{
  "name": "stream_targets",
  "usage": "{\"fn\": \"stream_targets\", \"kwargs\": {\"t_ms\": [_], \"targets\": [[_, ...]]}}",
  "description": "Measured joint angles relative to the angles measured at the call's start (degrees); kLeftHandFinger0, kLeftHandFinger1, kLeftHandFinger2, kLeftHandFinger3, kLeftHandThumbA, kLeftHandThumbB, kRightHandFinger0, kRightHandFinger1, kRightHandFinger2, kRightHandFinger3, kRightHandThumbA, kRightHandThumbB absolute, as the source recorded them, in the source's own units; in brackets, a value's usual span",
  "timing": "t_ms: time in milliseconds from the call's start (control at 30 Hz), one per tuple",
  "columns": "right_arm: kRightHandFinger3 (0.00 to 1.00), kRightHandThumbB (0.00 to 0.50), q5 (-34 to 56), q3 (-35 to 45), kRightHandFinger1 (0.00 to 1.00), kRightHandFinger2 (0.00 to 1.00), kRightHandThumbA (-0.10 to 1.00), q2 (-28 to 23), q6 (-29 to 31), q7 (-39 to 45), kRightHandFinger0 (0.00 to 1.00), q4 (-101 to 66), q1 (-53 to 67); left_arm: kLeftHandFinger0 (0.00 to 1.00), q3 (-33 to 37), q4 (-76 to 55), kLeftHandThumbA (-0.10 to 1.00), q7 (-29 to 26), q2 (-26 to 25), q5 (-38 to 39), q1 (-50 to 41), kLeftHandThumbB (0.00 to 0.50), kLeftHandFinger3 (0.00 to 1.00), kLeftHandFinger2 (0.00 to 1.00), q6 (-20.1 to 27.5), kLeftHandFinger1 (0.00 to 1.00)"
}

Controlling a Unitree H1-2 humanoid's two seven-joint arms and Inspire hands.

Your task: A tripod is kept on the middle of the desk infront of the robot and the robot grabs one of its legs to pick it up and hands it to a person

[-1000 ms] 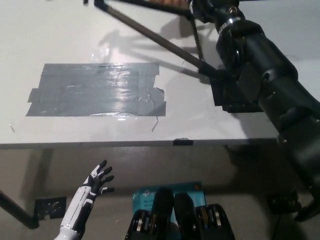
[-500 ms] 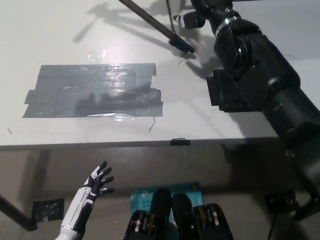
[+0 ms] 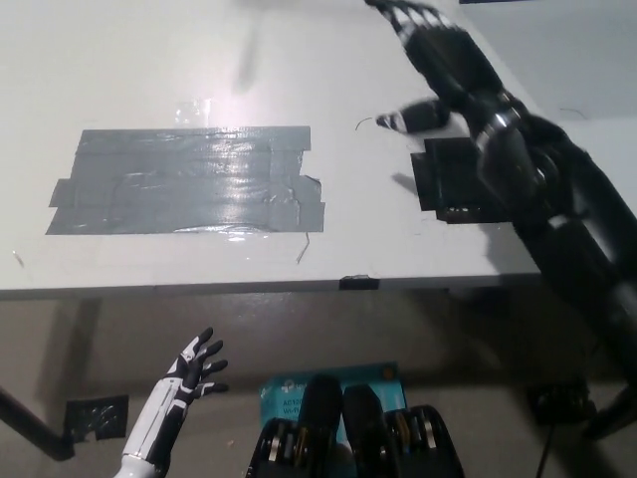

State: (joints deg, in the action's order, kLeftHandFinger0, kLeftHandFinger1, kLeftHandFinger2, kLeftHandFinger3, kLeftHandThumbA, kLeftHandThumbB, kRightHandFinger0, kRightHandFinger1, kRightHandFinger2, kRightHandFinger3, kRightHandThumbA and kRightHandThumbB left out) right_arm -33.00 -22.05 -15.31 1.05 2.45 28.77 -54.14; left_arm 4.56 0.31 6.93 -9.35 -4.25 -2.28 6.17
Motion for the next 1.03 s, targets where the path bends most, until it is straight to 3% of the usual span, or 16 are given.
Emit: {"fn": "stream_targets", "kwargs": {"t_ms": [67,133,200,300,400,467,533,567,833,867,1033], "targets": [[1.0,0.5,1.8,0.5,1.0,1.0,0.89,-1.9,-1.0,0.9,1.0,-4.6,4.5,0.79,0.0,0.2,1.0,0.0,0.0,0.0,0.0,0.128,1.0,0.97,0.0,0.9],[1.0,0.5,2.6,0.9,1.0,1.0,0.98,-2.9,-1.5,1.2,1.0,-7.0,7.1,0.8,0.0,0.2,1.0,0.0,0.0,0.0,0.0,0.133,1.0,0.97,-0.1,0.9],[1.0,0.5,4.1,1.6,1.0,1.0,0.95,-4.7,-2.2,1.5,1.0,-11.4,11.7,0.81,0.0,0.4,1.0,0.0,0.0,0.0,0.0,0.134,1.0,0.99,-0.1,0.91],[1.0,0.487,5.9,2.4,1.0,1.0,1.0,-6.5,-3.0,1.7,1.0,-16.4,17.7,0.79,0.0,0.5,1.0,0.0,0.0,0.0,0.1,0.125,1.0,1.0,-0.1,0.91],[1.0,0.47,7.6,2.6,1.0,1.0,1.0,-7.5,-3.4,2.0,1.0,-21.3,23.9,0.85,0.0,0.6,1.0,0.0,0.0,0.0,0.3,0.13,1.0,1.0,-0.2,0.97],[1.0,0.394,8.9,2.8,1.0,1.0,1.0,-7.8,-3.5,2.2,1.0,-25.2,28.4,0.92,0.0,0.6,1.0,0.0,0.1,0.0,0.5,0.14,1.0,1.0,-0.2,1.0],[1.0,0.362,10.6,3.0,1.0,1.0,1.0,-7.7,-3.7,2.4,1.0,-29.8,33.5,0.94,-0.1,0.8,1.0,0.0,0.1,0.0,0.8,0.133,1.0,1.0,-0.2,1.0],[1.0,0.312,11.4,3.1,1.0,1.0,1.0,-7.6,-3.7,2.4,1.0,-31.5,35.4,0.97,-0.1,0.9,1.0,0.0,0.1,0.0,0.9,0.137,1.0,1.0,-0.2,1.0],[1.0,0.289,20.2,5.2,1.0,1.0,1.0,-1.4,-3.1,3.2,1.0,-36.5,48.7,1.0,-0.2,1.7,1.0,-0.1,0.3,-0.2,1.2,0.141,1.0,1.0,0.1,1.0],[1.0,0.282,21.3,5.3,1.0,1.0,0.96,-0.3,-2.9,3.4,1.0,-35.7,49.6,1.0,-0.2,1.8,1.0,-0.2,0.4,-0.3,1.3,0.136,1.0,1.0,0.2,1.0],[1.0,0.319,26.0,6.3,1.0,1.0,1.0,3.5,-1.1,4.6,1.0,-33.6,52.0,1.0,-0.6,1.8,1.0,-0.8,0.7,-1.1,1.5,0.143,1.0,1.0,1.4,1.0]]}}
